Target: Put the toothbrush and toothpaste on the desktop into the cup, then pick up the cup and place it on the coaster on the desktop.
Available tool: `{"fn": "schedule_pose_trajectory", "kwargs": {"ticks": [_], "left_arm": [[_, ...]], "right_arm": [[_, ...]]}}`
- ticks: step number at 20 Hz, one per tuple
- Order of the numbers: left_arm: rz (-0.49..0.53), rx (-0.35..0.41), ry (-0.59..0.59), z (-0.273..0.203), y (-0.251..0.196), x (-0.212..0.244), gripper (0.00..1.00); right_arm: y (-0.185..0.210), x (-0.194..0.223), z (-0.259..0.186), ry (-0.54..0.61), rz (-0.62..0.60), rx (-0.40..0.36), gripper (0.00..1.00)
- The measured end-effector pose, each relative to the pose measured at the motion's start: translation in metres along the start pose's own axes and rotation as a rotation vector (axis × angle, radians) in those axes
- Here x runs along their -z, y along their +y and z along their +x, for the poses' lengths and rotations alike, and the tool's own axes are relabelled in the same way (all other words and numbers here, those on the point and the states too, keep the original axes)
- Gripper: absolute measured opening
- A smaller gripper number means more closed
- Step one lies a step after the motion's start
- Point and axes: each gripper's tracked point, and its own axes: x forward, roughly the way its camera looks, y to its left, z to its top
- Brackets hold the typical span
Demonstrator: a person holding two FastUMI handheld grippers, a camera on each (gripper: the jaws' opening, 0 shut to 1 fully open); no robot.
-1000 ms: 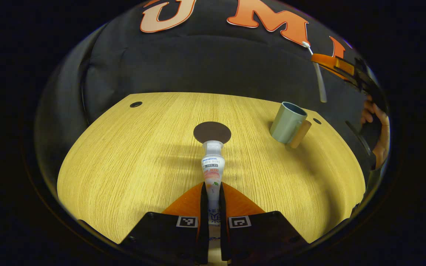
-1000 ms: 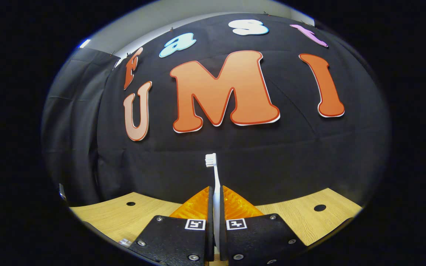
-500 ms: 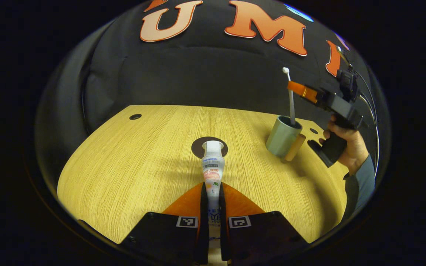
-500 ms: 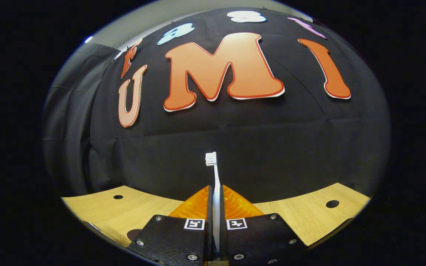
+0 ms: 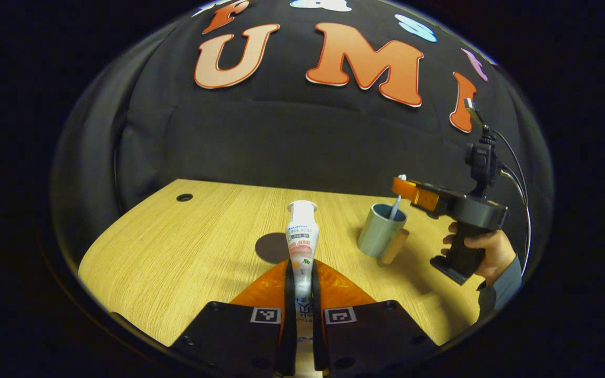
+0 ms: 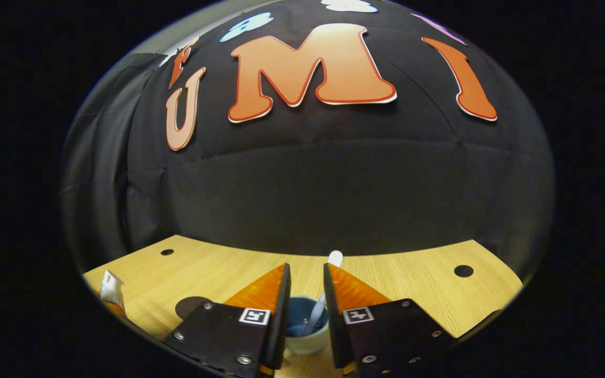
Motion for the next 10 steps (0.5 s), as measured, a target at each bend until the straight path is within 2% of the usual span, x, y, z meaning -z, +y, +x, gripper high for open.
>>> {"fn": "schedule_pose_trajectory", "kwargs": {"ticks": [1, 3, 5, 7, 10], "left_arm": [[0.009, 0.007, -0.032, 0.003, -0.004, -0.009, 0.16], [0.018, 0.027, -0.094, 0.007, -0.021, -0.027, 0.16], [0.015, 0.062, -0.165, 0.015, -0.042, -0.054, 0.16], [0.008, 0.101, -0.247, 0.027, -0.065, -0.082, 0.16], [0.003, 0.171, -0.367, 0.045, -0.103, -0.120, 0.16]], "right_arm": [[-0.003, -0.002, -0.011, 0.000, 0.009, -0.002, 0.59], [-0.012, -0.005, -0.034, -0.010, 0.012, -0.001, 0.75], [-0.025, -0.009, -0.061, -0.024, 0.009, 0.001, 0.87], [-0.035, -0.012, -0.087, -0.038, 0.011, -0.001, 0.93], [-0.055, -0.010, -0.126, -0.046, -0.017, 0.015, 0.97]]}}
